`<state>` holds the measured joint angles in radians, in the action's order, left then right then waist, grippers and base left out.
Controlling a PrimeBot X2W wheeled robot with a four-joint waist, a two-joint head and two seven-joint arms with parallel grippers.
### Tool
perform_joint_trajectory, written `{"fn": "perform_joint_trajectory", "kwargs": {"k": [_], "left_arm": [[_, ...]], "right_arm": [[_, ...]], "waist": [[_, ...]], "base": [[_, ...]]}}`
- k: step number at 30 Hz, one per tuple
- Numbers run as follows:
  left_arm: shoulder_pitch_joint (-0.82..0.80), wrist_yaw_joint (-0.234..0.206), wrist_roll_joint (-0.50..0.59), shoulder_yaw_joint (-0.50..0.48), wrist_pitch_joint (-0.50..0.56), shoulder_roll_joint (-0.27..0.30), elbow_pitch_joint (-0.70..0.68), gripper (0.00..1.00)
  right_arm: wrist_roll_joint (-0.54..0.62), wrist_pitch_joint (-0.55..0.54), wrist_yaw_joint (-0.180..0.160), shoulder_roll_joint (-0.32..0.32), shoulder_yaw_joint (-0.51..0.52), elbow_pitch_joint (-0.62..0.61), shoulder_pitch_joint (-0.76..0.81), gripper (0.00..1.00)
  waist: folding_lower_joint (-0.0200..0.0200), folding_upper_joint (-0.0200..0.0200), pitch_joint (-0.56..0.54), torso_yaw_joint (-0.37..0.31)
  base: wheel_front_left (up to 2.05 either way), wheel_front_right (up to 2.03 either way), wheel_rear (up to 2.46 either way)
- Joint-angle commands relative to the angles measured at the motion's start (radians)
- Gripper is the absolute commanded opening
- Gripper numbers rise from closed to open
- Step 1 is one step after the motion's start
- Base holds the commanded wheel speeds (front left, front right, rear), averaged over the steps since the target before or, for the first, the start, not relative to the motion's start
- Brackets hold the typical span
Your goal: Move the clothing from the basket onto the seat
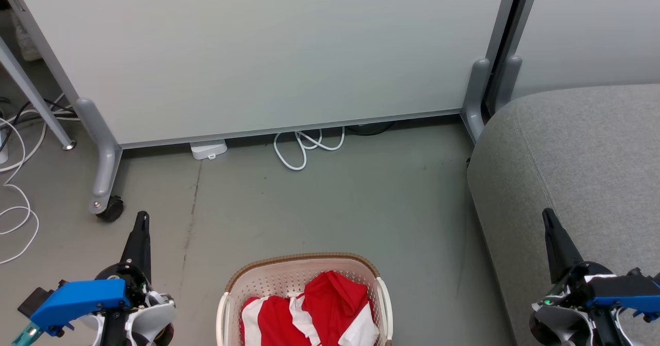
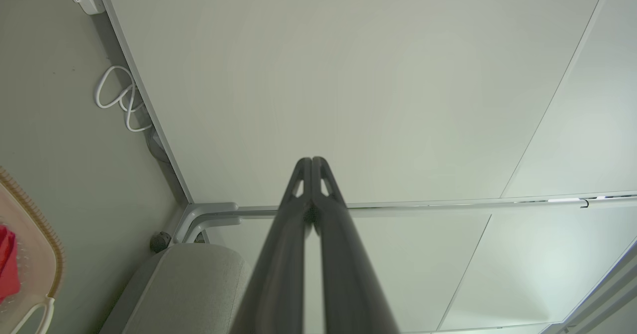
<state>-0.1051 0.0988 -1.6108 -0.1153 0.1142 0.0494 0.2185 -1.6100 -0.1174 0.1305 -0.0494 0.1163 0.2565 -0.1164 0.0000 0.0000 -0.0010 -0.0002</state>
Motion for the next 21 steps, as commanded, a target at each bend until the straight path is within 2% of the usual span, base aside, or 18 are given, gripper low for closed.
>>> {"fn": "perform_joint_trajectory", "kwargs": {"k": [1,6,7,13,21], "left_arm": [[-0.012,0.004,-0.002,-0.002,0.003,0.002,-0.004,0.0],[0.008,-0.001,0.001,0.001,-0.003,-0.001,0.01,0.0],[0.018,-0.001,0.001,0.002,-0.003,-0.003,0.019,1.0],[0.031,0.001,0.019,0.013,-0.023,-0.006,0.028,1.0],[0.022,0.004,0.132,0.024,-0.062,-0.005,0.014,1.0]], "right_arm": [[-0.001,0.0,0.0,-0.002,0.001,-0.003,-0.012,0.0],[0.001,0.001,0.0,0.001,-0.001,0.011,0.007,0.0],[0.001,0.002,0.0,0.002,-0.002,0.02,0.014,1.0],[0.02,0.021,-0.001,0.003,-0.007,0.03,0.024,1.0],[0.133,0.061,-0.001,-0.001,-0.021,0.011,0.023,1.0]], "waist": [[0.0,0.0,0.0,0.0],[0.0,0.0,0.0,0.0],[0.0,0.0,0.0,0.0],[0.0,0.0,0.001,0.001],[0.0,0.0,0.003,0.002]], "base": [[0.0,0.0,0.0],[0.0,0.0,0.0],[0.0,0.0,0.0],[0.0,0.0,0.0],[0.0,0.0,0.0]]}}
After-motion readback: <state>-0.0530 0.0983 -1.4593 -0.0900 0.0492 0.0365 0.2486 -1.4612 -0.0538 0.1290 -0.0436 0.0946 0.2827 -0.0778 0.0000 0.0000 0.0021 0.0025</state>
